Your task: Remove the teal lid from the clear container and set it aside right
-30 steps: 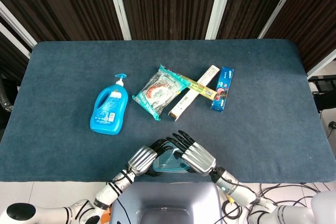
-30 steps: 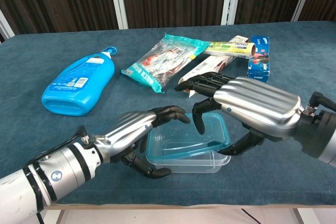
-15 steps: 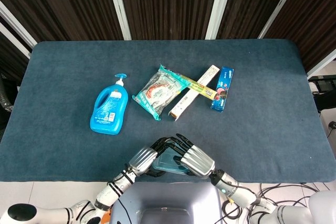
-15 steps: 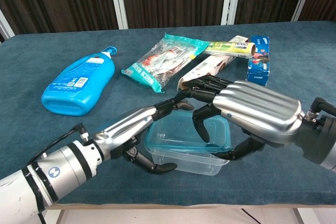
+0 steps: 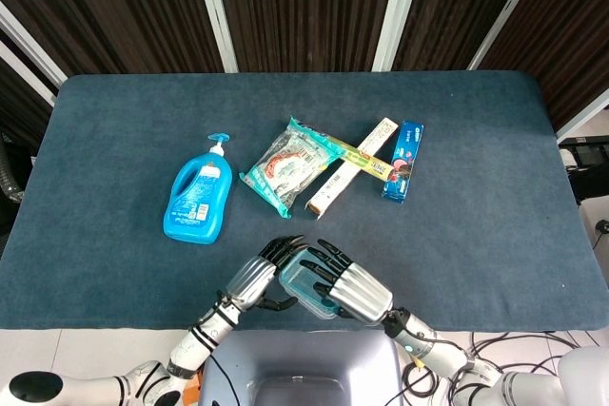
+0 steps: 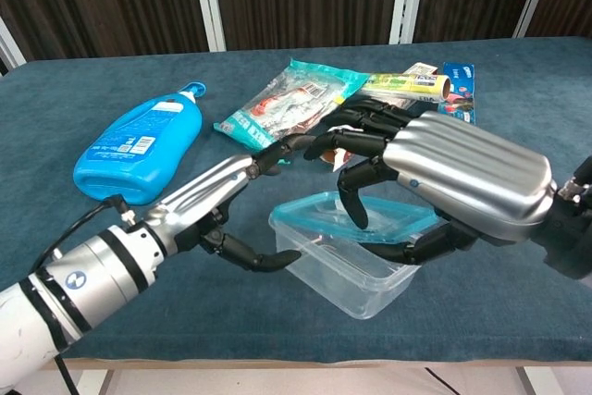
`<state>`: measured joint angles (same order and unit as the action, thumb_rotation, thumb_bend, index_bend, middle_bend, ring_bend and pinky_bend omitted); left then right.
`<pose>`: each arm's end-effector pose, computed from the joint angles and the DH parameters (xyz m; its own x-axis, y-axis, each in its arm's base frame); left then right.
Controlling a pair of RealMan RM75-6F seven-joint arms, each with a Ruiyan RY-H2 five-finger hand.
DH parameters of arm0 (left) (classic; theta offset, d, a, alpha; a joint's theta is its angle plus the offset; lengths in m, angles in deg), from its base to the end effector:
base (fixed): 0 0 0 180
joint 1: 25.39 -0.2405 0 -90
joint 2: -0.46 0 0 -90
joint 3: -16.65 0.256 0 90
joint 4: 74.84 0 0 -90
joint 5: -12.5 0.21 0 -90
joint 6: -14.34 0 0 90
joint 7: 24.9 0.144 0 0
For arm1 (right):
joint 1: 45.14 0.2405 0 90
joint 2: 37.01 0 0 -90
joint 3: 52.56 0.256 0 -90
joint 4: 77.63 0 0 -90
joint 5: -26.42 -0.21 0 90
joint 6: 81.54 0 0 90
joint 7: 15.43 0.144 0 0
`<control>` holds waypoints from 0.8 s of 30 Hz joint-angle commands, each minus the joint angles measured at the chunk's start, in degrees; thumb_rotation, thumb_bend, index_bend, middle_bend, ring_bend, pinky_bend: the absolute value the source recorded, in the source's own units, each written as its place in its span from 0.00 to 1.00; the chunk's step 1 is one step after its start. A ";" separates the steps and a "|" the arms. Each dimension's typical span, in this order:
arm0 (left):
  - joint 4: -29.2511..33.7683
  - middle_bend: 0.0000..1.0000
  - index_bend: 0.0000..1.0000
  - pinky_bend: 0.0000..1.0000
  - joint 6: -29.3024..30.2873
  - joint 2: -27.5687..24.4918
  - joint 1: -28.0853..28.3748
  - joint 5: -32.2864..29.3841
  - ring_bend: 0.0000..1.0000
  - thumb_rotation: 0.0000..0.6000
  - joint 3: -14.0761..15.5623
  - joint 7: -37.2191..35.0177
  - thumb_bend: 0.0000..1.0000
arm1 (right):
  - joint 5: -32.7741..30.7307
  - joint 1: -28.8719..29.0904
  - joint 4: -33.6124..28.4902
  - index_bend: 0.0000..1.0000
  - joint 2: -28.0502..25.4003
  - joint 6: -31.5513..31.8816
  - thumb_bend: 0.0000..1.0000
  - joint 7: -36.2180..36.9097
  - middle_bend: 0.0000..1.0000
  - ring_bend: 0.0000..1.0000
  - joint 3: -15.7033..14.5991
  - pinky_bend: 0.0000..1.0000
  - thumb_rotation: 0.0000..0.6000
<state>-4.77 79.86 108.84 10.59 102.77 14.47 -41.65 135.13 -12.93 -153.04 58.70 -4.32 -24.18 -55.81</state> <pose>-0.1207 0.2614 -0.1049 -0.0030 0.4507 0.8927 0.8489 -0.4707 0.2405 -0.1455 -0.2322 -0.0380 0.4166 0.0168 0.9089 -0.5554 -0.7868 0.2691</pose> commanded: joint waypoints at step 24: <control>-3.02 0.00 0.00 0.01 2.66 -10.64 -2.41 -3.59 0.00 1.00 -3.03 -1.55 0.28 | 2.53 -0.96 -7.32 0.76 -13.94 8.96 0.51 -9.27 0.19 0.06 6.35 0.07 1.00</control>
<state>-7.72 82.38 98.44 8.37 99.19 11.31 -43.05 138.13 -13.58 -160.19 45.40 4.41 -33.09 -49.86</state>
